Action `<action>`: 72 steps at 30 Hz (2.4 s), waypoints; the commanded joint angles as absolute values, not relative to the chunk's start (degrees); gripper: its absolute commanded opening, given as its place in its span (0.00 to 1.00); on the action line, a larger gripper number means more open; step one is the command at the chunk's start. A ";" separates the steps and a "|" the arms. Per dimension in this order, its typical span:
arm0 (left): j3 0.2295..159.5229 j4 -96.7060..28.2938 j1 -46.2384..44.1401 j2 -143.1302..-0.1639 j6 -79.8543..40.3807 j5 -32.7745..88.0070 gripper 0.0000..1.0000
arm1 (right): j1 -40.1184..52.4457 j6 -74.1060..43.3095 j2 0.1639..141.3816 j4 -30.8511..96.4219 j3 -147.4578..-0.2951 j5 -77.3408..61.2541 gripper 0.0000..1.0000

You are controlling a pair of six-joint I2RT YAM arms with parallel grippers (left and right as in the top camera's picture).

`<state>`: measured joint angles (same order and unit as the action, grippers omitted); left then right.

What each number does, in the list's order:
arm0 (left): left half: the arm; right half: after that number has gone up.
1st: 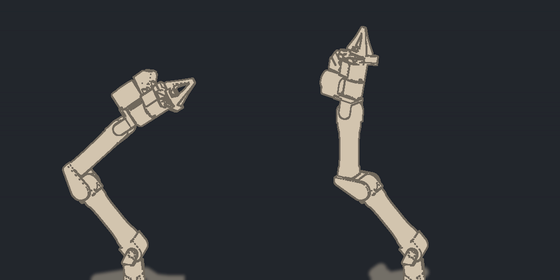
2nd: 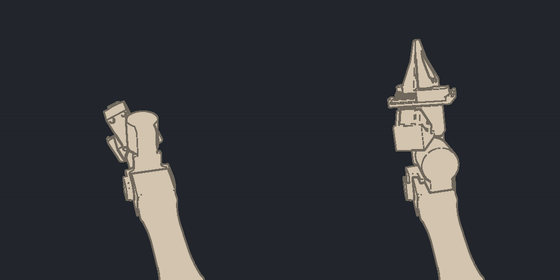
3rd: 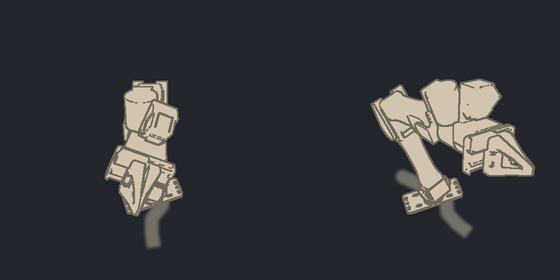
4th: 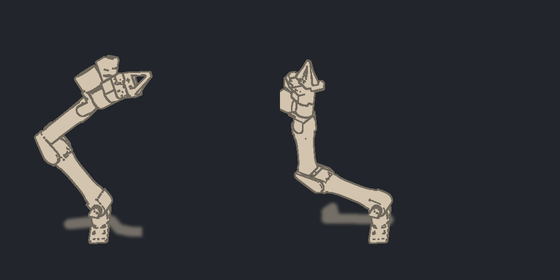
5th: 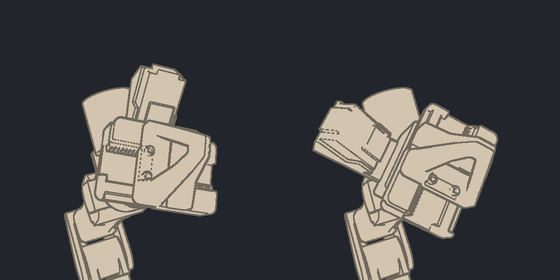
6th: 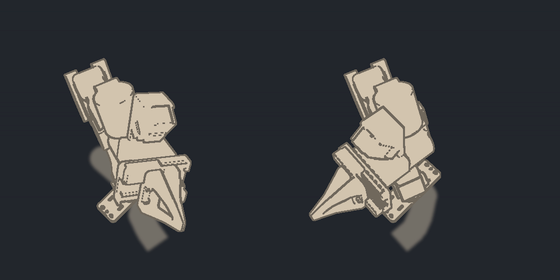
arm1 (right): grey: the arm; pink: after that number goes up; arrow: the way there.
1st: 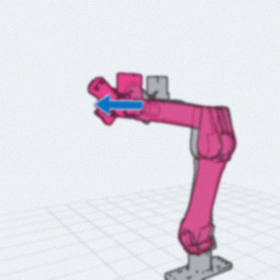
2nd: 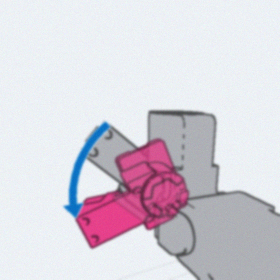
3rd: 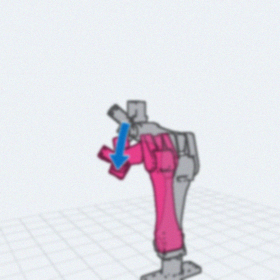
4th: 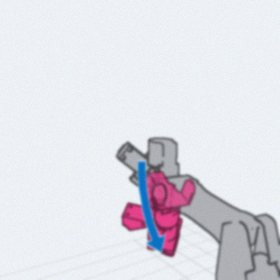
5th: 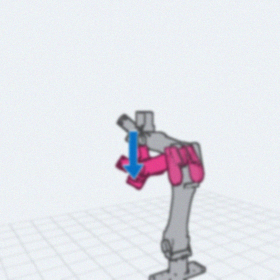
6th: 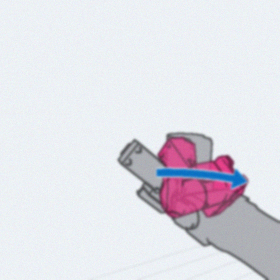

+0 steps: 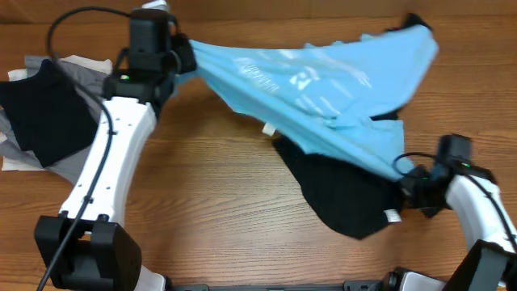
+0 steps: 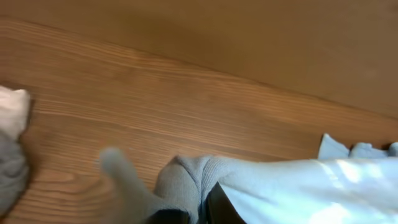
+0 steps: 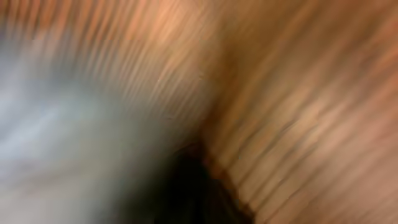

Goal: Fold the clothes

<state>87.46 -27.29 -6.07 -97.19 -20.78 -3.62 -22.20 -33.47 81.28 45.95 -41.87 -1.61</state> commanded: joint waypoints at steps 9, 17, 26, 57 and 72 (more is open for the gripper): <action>87.99 -21.85 -2.57 -99.11 -14.44 -4.54 0.11 | -41.01 -37.87 81.12 42.26 -47.24 5.34 0.05; 88.23 -17.02 -2.48 -99.29 -10.26 -7.86 0.73 | -42.06 -37.45 81.10 42.24 -48.45 0.73 0.29; 91.22 -32.86 -6.79 -99.57 -13.69 17.43 0.71 | -36.56 -22.24 80.34 46.11 -55.00 -18.11 0.43; 90.08 -51.40 -22.96 -126.13 -32.05 18.83 0.04 | -18.59 -19.42 86.46 45.32 -54.96 -7.49 0.57; 90.00 -86.76 -11.51 -109.14 -23.35 -4.58 0.04 | -14.09 -10.98 98.06 30.41 -55.00 -20.40 0.35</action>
<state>89.97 -85.43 -13.04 -113.25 -24.21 -2.28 -16.69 -13.04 97.82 33.23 -53.87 -16.91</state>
